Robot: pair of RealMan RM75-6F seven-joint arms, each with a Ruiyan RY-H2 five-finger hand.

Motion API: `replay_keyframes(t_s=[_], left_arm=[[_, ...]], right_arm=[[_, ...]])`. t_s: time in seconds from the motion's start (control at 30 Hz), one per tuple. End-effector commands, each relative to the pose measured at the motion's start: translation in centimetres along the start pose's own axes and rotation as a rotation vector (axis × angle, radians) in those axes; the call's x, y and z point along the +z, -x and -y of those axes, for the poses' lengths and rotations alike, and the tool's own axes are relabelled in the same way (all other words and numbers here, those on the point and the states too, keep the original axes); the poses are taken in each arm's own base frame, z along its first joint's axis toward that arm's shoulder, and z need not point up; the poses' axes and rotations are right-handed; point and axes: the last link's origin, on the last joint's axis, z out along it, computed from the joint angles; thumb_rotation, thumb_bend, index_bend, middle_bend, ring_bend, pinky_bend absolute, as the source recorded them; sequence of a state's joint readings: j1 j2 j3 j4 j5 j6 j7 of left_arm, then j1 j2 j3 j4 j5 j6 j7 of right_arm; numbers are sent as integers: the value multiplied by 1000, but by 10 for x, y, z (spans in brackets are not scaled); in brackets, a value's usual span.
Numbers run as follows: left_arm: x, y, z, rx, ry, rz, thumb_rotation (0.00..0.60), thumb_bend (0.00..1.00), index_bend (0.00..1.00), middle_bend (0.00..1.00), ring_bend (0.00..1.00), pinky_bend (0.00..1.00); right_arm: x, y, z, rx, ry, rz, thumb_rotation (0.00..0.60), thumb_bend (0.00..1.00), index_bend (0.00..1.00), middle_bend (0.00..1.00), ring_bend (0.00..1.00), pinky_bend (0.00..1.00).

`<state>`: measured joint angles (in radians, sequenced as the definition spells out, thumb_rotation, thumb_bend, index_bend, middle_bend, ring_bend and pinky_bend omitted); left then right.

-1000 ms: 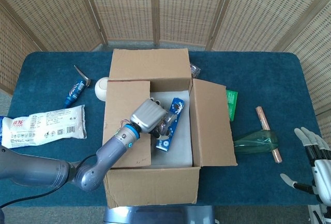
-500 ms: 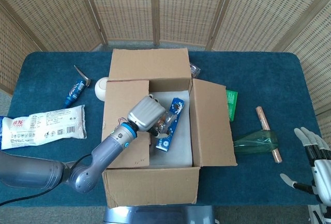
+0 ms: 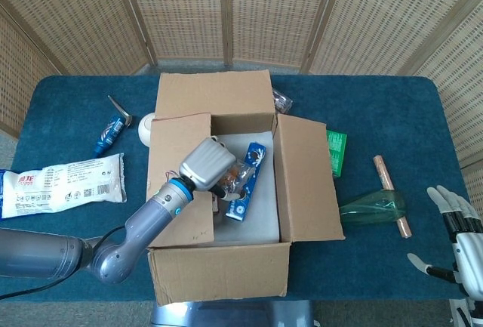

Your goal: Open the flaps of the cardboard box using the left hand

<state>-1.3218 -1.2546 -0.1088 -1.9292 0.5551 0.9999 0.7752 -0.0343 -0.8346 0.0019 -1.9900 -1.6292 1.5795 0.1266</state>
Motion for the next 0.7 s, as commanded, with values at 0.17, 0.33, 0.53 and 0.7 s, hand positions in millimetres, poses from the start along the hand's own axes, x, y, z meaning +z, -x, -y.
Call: replay_keyframes(t_s=[0.17, 0.33, 0.53, 0.7], left_arm=[[-14, -14, 11, -9, -15, -35, 288, 0, 658, 822, 504, 417], [-30, -27, 22, 6, -28, -66, 292, 0, 661, 823, 506, 424], [-56, -46, 42, 9, -57, -106, 294, 0, 661, 823, 506, 426], [-74, -56, 53, 19, -73, -127, 289, 0, 663, 824, 507, 429]], right_arm=[[-1, 0, 1, -1, -3, -2, 600, 0, 0, 0, 0, 0], [-1, 1, 2, -3, -6, 2, 600, 0, 0, 0, 0, 0], [-2, 2, 3, -6, -9, 2, 600, 0, 0, 0, 0, 0], [-2, 2, 4, -4, -12, 4, 600, 0, 0, 0, 0, 0]])
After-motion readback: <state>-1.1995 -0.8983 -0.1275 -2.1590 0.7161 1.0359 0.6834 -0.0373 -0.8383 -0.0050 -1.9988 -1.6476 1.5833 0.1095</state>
